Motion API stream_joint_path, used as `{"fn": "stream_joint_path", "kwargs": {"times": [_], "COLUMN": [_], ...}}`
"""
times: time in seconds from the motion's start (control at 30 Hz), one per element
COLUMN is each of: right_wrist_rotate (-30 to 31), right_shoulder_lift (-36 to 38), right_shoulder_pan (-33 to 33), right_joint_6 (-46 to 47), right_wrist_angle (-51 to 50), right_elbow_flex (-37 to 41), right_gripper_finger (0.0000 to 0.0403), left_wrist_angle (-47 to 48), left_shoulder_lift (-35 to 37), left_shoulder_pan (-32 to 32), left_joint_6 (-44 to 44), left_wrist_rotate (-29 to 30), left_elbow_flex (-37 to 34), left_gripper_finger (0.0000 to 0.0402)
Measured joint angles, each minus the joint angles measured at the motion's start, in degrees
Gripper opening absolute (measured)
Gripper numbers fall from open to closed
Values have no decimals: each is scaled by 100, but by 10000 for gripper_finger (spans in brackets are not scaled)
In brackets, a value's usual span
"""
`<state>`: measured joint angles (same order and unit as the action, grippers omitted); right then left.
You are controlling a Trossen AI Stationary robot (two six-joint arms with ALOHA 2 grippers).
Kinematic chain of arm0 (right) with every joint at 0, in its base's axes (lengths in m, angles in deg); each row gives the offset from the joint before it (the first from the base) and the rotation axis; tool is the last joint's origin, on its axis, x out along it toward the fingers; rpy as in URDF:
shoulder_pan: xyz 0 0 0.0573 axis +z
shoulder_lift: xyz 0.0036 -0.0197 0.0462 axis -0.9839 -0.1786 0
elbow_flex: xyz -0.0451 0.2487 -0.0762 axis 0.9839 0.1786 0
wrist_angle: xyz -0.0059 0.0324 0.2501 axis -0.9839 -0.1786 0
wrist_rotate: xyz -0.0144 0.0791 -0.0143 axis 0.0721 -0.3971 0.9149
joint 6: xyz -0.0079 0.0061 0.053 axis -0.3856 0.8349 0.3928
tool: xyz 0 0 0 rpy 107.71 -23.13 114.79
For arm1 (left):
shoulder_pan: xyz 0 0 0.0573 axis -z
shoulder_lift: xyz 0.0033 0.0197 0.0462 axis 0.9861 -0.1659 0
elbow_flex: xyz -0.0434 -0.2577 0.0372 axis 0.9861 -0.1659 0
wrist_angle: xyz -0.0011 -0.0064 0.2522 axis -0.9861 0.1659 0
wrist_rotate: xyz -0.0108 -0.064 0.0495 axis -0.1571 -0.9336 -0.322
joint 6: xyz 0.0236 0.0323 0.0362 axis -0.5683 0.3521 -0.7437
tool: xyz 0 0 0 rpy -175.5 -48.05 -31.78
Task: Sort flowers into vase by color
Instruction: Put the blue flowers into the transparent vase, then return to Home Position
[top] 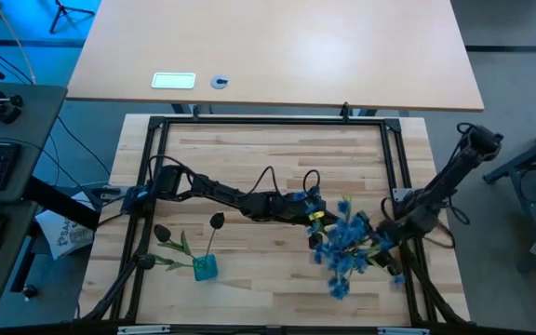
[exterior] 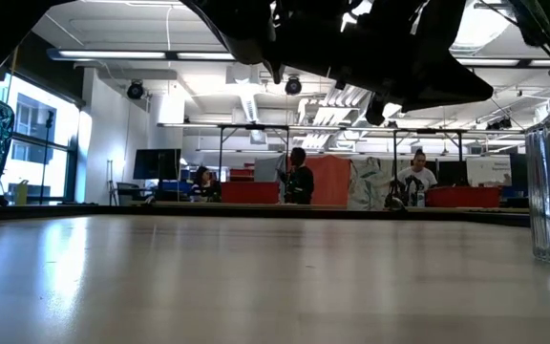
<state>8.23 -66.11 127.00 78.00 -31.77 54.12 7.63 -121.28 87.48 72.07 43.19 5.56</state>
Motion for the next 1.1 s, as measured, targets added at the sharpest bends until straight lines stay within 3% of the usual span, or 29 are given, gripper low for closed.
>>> {"fn": "stream_joint_path", "kwargs": {"times": [0.3, 0.6, 0.73, 0.87, 1.0, 1.1], "right_wrist_rotate": [-83, 92, 452, 1351, 1591, 1323], "right_shoulder_lift": [1334, 2316, 2536, 2522, 2355, 2217], "right_shoulder_pan": [0, 0, -2, -32, -352, -790], "right_joint_6": [-393, -1235, -1636, -2653, -3298, -3292], "right_wrist_angle": [67, 313, 686, 335, -483, -1173], "right_elbow_flex": [-7, -13, -96, -685, -1455, -1944], "right_gripper_finger": [232, 232, 232, 229, 190, 121], "left_wrist_angle": [105, 1313, 1668, 1780, 2211, 2665], "left_shoulder_lift": [298, 1316, 1844, 2370, 2903, 3266], "left_shoulder_pan": [-10, -240, -381, -524, -717, -943], "left_joint_6": [-355, -1240, -1532, -1476, -867, -385], "left_wrist_rotate": [209, 960, 1236, 1247, 956, 204], "left_elbow_flex": [0, 0, 0, 0, 0, 1], "left_gripper_finger": [0, 0, 0, 0, 0, 0]}}
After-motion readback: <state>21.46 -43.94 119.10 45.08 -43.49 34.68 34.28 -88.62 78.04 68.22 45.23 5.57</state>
